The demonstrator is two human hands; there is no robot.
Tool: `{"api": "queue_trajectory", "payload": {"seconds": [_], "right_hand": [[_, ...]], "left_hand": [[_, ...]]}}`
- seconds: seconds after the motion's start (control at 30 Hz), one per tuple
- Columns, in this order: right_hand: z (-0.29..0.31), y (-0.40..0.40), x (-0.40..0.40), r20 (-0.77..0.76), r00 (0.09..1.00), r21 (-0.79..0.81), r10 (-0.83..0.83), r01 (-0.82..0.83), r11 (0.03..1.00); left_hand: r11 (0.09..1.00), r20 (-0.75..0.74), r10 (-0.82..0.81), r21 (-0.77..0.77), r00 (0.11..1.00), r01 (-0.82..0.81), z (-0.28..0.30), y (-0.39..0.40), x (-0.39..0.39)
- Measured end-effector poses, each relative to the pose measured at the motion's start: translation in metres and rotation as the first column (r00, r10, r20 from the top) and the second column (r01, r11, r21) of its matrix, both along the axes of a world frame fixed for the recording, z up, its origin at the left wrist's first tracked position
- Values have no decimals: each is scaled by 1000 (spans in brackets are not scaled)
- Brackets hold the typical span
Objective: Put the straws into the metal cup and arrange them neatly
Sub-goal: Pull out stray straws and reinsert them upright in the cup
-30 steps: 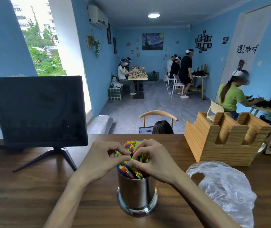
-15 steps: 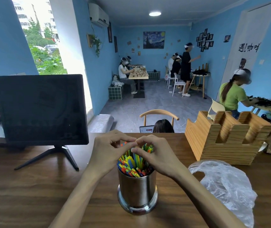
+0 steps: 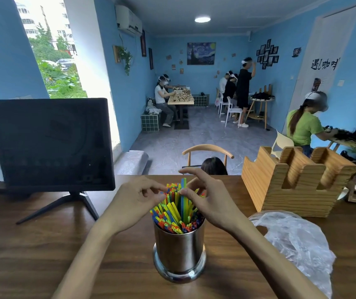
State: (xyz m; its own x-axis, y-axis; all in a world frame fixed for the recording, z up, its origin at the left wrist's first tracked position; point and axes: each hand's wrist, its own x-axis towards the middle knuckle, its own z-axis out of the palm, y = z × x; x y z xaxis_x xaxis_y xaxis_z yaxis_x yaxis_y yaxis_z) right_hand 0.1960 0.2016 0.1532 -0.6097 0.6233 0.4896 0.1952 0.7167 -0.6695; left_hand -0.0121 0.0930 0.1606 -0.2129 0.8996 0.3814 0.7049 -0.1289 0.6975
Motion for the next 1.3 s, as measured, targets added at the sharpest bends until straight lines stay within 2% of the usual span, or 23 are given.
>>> {"api": "queue_trajectory", "payload": {"seconds": [0.1,0.17,0.37,0.5,0.63,0.77,0.83,0.97,1.07,1.2,1.3], "right_hand": [[-6,2,0,46,997,142,-67,60,988],[-9,2,-1,65,993,170,-95,83,982],[-16,6,4,125,989,146,-78,59,987],[-15,12,7,174,985,145,-11,-15,989],[-7,13,7,105,994,41,0,-4,999],[-7,14,4,352,933,140,-81,33,990],[-11,14,5,401,913,124,-71,23,992],[-13,16,10,406,912,116,-61,15,993],[-13,22,14,367,930,36,-12,-1,999],[-17,25,18,309,949,-8,-61,67,998],[-16,26,17,325,942,16,-88,87,996]], "left_hand": [[997,-82,27,-64,996,-32,-6,-2,-5],[997,-84,29,-62,996,-34,-8,-2,-6],[998,-54,41,-36,998,-43,-15,0,-8],[996,-96,83,-2,992,-84,-18,7,-6],[998,-111,-6,-62,994,-1,-22,16,0],[992,-192,-33,-128,981,8,-28,21,2],[992,-234,4,-124,972,-34,-26,22,3],[992,-283,26,-114,959,-61,-25,26,5],[992,-293,55,-97,955,-87,-26,28,6],[994,-260,59,-77,964,-82,-29,29,4],[993,-267,80,-63,961,-100,-29,29,4]]}}
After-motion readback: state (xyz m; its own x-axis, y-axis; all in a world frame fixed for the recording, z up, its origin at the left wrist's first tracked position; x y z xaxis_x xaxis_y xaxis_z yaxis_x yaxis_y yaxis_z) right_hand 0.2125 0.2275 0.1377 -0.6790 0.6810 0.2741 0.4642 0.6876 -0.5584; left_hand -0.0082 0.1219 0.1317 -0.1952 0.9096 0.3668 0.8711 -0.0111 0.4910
